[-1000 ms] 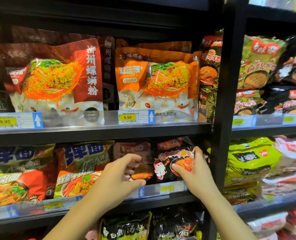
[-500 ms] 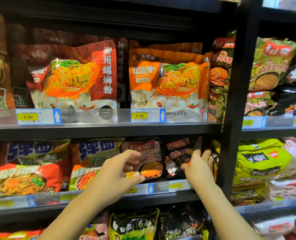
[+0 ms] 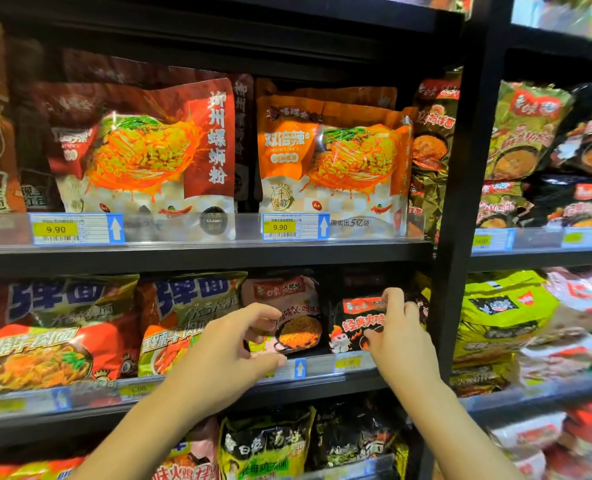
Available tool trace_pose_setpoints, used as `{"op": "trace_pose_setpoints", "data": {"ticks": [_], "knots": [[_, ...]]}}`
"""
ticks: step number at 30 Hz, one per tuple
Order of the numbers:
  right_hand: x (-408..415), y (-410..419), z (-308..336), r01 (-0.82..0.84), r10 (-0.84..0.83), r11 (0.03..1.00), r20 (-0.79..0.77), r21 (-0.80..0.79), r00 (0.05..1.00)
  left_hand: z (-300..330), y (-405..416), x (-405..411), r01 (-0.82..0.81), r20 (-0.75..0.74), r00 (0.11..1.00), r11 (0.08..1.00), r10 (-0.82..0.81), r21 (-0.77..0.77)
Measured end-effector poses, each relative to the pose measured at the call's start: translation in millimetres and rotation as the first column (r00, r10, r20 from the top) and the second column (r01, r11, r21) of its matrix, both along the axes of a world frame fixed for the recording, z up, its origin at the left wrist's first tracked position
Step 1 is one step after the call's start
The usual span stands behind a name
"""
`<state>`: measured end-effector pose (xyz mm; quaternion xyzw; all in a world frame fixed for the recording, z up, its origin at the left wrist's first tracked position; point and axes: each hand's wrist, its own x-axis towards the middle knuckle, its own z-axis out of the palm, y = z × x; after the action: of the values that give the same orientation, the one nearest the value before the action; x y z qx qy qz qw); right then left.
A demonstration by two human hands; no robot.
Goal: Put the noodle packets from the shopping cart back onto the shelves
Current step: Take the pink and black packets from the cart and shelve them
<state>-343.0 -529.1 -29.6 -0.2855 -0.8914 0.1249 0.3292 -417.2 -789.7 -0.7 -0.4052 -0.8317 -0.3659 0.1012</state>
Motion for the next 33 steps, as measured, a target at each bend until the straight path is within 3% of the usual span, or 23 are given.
{"op": "trace_pose_setpoints", "data": {"ticks": [9, 16, 27, 33], "knots": [[-31.2, 11.3, 11.1, 0.037, -0.027, 0.999, 0.295, -0.028, 0.955, -2.6, -9.6, 0.3, 0.005, -0.016, 1.0, 0.999, -0.005, -0.047], [-21.5, 17.0, 15.9, -0.024, 0.049, 0.997, 0.325, -0.08, 0.945, 1.7, -20.3, -1.4, 0.001, -0.048, 0.999, 0.996, -0.005, -0.093], [34.1, -18.3, 31.4, -0.091, 0.103, 0.995, 0.354, -0.05, 0.929, 17.4, -25.5, 2.1, -0.069, -0.158, 0.987, 0.902, 0.0, -0.426], [84.1, -27.9, 34.3, -0.069, 0.089, 0.995, 0.351, -0.07, 0.932, 17.0, -7.4, 15.0, -0.012, -0.176, 0.981, 0.879, -0.082, -0.476]]}}
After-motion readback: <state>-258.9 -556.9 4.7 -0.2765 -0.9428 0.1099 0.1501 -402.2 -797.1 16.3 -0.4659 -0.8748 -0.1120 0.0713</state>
